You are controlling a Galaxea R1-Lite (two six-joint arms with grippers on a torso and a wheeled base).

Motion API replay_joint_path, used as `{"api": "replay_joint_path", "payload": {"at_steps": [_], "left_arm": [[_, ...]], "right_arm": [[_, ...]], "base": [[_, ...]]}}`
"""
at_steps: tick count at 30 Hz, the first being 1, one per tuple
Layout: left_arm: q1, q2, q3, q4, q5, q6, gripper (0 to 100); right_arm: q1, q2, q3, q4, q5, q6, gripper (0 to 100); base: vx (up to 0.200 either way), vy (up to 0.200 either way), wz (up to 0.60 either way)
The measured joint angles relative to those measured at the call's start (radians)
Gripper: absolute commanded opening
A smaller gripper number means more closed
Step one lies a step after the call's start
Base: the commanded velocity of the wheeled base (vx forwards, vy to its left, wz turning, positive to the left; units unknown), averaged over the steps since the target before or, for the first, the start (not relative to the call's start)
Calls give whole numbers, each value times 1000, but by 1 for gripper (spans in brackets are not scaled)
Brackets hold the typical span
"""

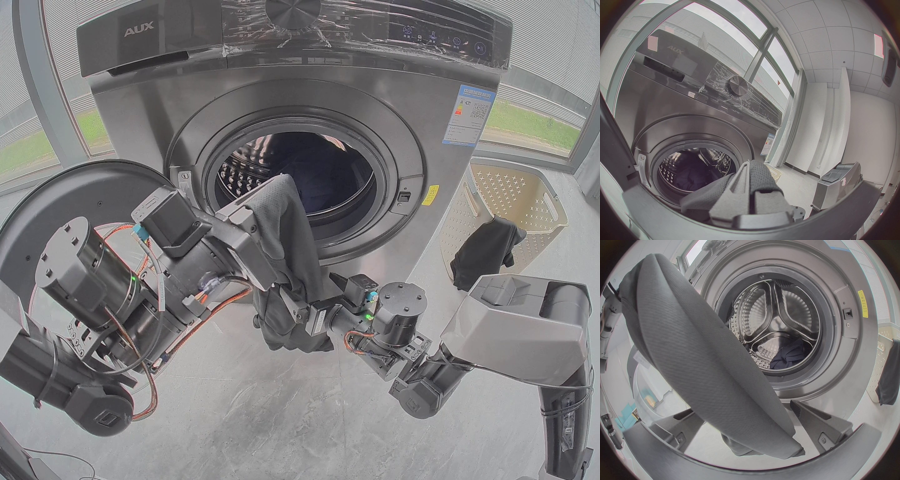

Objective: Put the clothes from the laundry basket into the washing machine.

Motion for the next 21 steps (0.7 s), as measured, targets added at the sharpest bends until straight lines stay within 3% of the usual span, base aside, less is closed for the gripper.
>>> {"api": "replay_joint_path", "payload": {"at_steps": [10, 11, 21], "left_arm": [[-9, -23, 7, 0, -2, -5, 0], [-9, -24, 7, 1, -2, -5, 0], [24, -16, 8, 1, 6, -10, 0]], "right_arm": [[-21, 55, -97, -2, 9, -4, 100], [-22, 58, -103, -3, 10, -4, 0], [-27, 58, -114, -15, 11, -2, 0]], "base": [[0, 0, 0], [0, 0, 0], [0, 0, 0]]}}
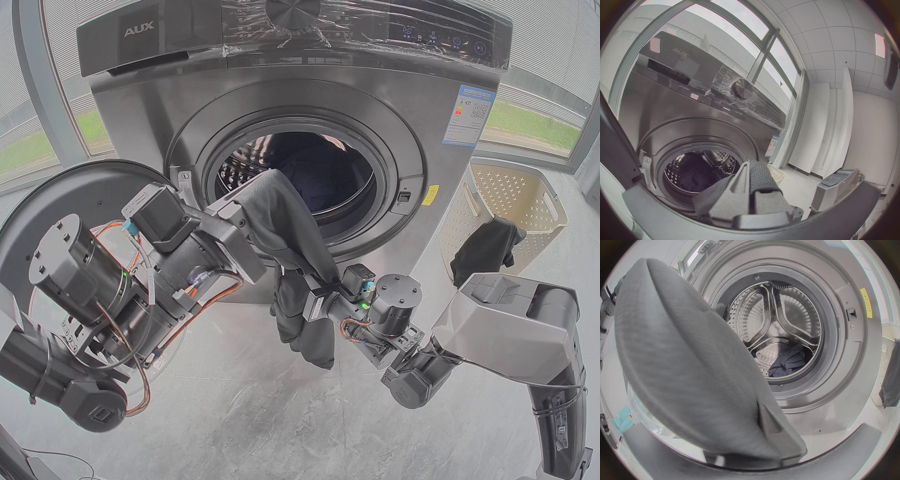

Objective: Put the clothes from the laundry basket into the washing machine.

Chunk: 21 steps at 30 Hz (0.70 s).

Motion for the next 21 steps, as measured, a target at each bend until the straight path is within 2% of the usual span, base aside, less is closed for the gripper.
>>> {"api": "replay_joint_path", "payload": {"at_steps": [11, 14, 18, 21], "left_arm": [[153, 79, 13, 0, -1, 16, 0], [171, 115, 44, 0, -5, 31, 0], [179, 174, 88, -1, -18, 74, 0], [181, 215, 101, -1, -20, 86, 0]], "right_arm": [[-19, -101, 90, -9, -3, 11, 0], [-17, -136, 104, -9, -5, 13, 0], [1, -174, 113, -7, -5, 13, 0], [14, -192, 115, -6, -6, 13, 0]], "base": [[0, 0, 0], [0, 0, 0], [0, 0, 0], [0, 0, 0]]}}
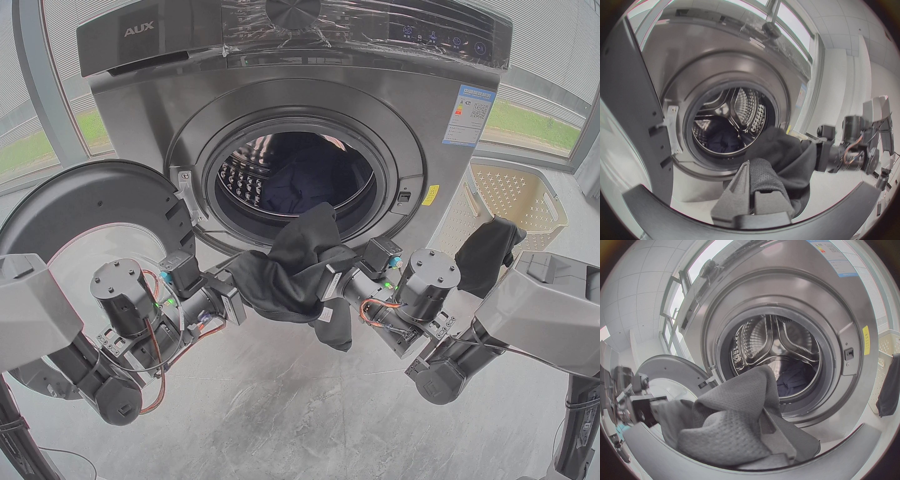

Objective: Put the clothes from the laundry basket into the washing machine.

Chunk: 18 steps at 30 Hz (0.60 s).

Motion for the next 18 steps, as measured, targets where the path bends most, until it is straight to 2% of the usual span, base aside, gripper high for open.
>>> {"api": "replay_joint_path", "payload": {"at_steps": [7, 8, 15, 18], "left_arm": [[9, 58, 14, -1, -5, 13, 0], [9, 61, 16, -1, -5, 14, 100], [10, 76, 52, -1, -14, 15, 100], [7, 85, 104, -1, -46, 37, 100]], "right_arm": [[12, -19, 1, 1, -2, 1, 0], [12, -20, 1, 1, -2, 1, 0], [12, -26, -2, 1, -2, 1, 0], [11, -27, -4, 2, -2, 1, 0]], "base": [[0, 0, 0], [0, 0, 0], [0, 0, 0], [0, 0, 0]]}}
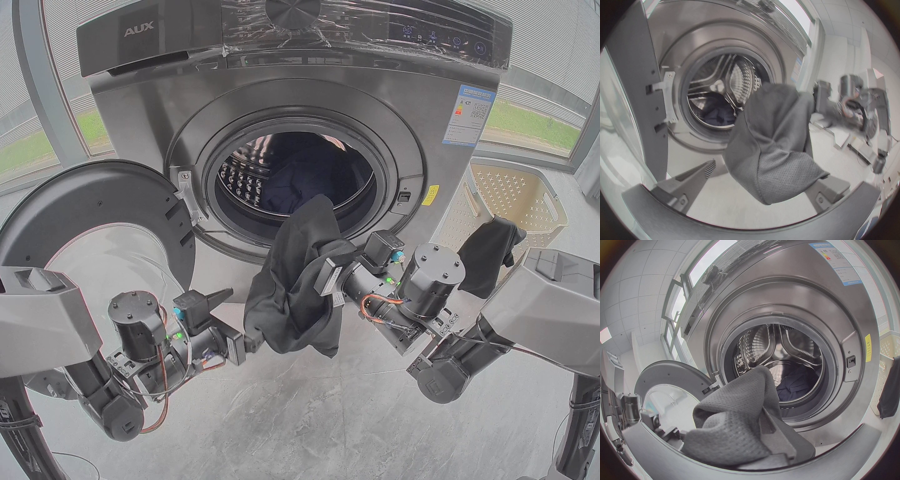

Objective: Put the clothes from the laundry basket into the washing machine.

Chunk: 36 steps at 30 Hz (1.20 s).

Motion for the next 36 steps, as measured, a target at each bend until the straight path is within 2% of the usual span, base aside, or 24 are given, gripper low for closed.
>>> {"api": "replay_joint_path", "payload": {"at_steps": [4, 7, 17, 27, 36], "left_arm": [[-9, 16, 94, 0, -59, 66, 100], [-21, 30, 152, 0, -93, 99, 100], [-36, 49, 205, 0, -129, 120, 100], [-73, 50, 103, 0, -121, 98, 100], [-99, 82, -87, 0, -96, 44, 100]], "right_arm": [[0, -1, -2, 2, 0, -1, 0], [0, -1, -4, 2, 0, -1, 0], [-3, 2, -8, 3, 0, -1, 0], [14, 5, -5, 6, -1, -5, 0], [25, 7, -4, 9, -2, -9, 0]], "base": [[0, 0, 0], [0, 0, 0], [0, 0, 0], [0, 0, 0], [0, 0, 0]]}}
